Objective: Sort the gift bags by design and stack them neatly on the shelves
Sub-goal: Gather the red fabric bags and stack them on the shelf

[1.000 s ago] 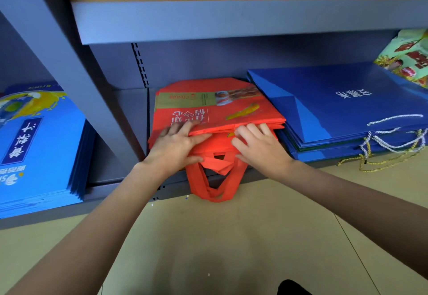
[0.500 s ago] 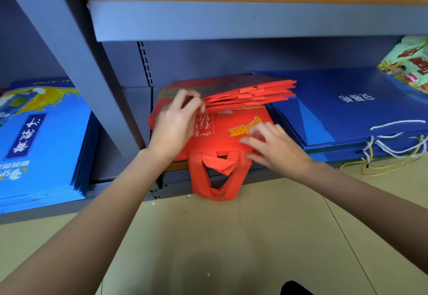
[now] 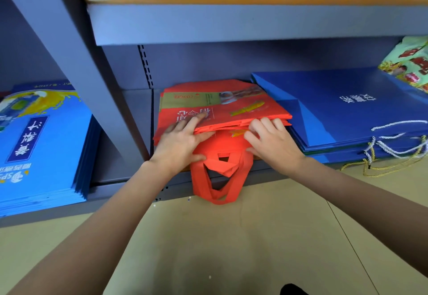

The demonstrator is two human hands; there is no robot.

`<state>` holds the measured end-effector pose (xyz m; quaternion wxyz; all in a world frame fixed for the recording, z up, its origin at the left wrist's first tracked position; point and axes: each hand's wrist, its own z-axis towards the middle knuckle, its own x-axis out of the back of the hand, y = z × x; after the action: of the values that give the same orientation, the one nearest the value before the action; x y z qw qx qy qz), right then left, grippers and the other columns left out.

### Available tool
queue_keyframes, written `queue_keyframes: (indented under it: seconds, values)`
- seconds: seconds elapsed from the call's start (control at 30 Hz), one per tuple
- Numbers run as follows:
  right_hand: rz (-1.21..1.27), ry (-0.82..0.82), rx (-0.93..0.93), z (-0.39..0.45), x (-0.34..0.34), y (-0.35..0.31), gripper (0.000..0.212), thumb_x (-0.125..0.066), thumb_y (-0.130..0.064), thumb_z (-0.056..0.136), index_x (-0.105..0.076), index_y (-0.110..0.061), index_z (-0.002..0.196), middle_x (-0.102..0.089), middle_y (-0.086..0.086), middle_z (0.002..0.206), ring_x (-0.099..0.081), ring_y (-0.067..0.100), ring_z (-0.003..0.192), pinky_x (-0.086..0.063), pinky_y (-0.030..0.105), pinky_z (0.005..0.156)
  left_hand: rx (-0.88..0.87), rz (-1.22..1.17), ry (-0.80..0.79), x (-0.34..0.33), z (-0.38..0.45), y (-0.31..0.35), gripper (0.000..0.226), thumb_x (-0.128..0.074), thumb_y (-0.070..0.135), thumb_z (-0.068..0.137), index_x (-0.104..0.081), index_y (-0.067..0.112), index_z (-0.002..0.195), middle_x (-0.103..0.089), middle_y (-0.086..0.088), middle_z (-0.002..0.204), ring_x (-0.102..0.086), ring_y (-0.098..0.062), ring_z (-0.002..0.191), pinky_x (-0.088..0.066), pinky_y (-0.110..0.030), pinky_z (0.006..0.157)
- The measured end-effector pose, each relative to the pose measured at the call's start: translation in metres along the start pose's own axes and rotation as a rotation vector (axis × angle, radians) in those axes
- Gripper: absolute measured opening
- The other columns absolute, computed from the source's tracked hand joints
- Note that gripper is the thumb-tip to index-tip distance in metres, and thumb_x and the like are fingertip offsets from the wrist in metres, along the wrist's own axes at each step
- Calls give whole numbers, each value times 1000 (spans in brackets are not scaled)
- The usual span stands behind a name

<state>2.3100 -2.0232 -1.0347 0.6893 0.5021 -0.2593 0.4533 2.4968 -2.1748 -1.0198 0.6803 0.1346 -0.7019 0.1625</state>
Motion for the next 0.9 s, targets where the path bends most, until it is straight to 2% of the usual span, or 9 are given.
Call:
queue_keyframes:
  seconds: [0.1, 0.17, 0.27, 0.43, 0.5, 0.57, 0.67, 0.77, 0.9]
  values:
    - [-24, 77, -51, 16, 4, 13, 29, -75, -19, 67, -50, -10, 80, -54, 10, 82, -38, 26, 76, -23, 35, 63, 8, -92, 148, -1, 1, -4, 52, -59, 36, 89, -41, 39, 138, -25, -2, 152, -40, -31, 128, -39, -44, 100]
    - [-18, 125, -119, 28, 7, 19, 20, -71, -12, 70, -53, -9, 77, -53, 11, 81, -38, 26, 75, -24, 35, 63, -11, -177, 281, 5, 2, -5, 43, -69, 21, 83, -61, 30, 124, -49, -11, 136, -56, -40, 110, -51, -49, 80]
    - [78, 174, -181, 48, 13, 29, 11, -65, -13, 76, -54, -9, 77, -52, 12, 80, -37, 27, 78, -24, 36, 64, -43, -148, 393, 12, 7, -9, 43, -75, 6, 73, -70, 24, 111, -60, -15, 119, -63, -41, 91, -54, -45, 61]
    - [242, 168, -139, 46, 20, 34, 14, -51, -21, 84, -58, -9, 85, -53, 11, 87, -48, 29, 81, -30, 35, 68, 147, -162, 302, 28, 15, -5, 46, -47, 13, 94, -50, 40, 131, -42, -4, 136, -45, -32, 118, -43, -40, 83]
    - [274, 135, -106, 31, 18, 36, 13, -54, -12, 85, -60, -9, 96, -54, 11, 93, -46, 27, 84, -33, 36, 69, 144, -162, 301, 31, 17, -6, 44, -46, 14, 95, -52, 41, 129, -41, -3, 138, -45, -31, 119, -43, -40, 82]
    - [295, 97, -120, 19, 15, 40, 30, -59, 0, 79, -60, -9, 108, -55, 11, 97, -44, 26, 87, -39, 39, 70, 140, -179, 324, 30, 20, -7, 42, -48, 14, 95, -55, 41, 126, -42, -1, 138, -45, -30, 120, -43, -39, 82]
    - [336, 49, -153, 10, 11, 42, 47, -68, -1, 75, -56, -8, 120, -58, 8, 90, -45, 23, 86, -50, 38, 70, 121, -250, 368, 29, 21, -10, 32, -55, 21, 93, -63, 38, 118, -48, 1, 134, -48, -28, 119, -46, -38, 83]
    - [268, 83, -156, 13, 6, 40, 39, -72, -9, 74, -62, -8, 111, -60, 5, 81, -53, 25, 80, -51, 31, 59, 91, -286, 318, 29, 21, -10, 29, -55, 28, 93, -62, 39, 119, -46, 5, 137, -47, -25, 122, -45, -36, 88]
    - [165, 163, -158, 29, 10, 40, 18, -53, -14, 81, -67, -11, 92, -58, 5, 72, -58, 28, 68, -50, 29, 56, 122, -308, 275, 25, 21, -11, 33, -48, 24, 96, -59, 43, 121, -42, 6, 140, -47, -25, 123, -44, -36, 90]
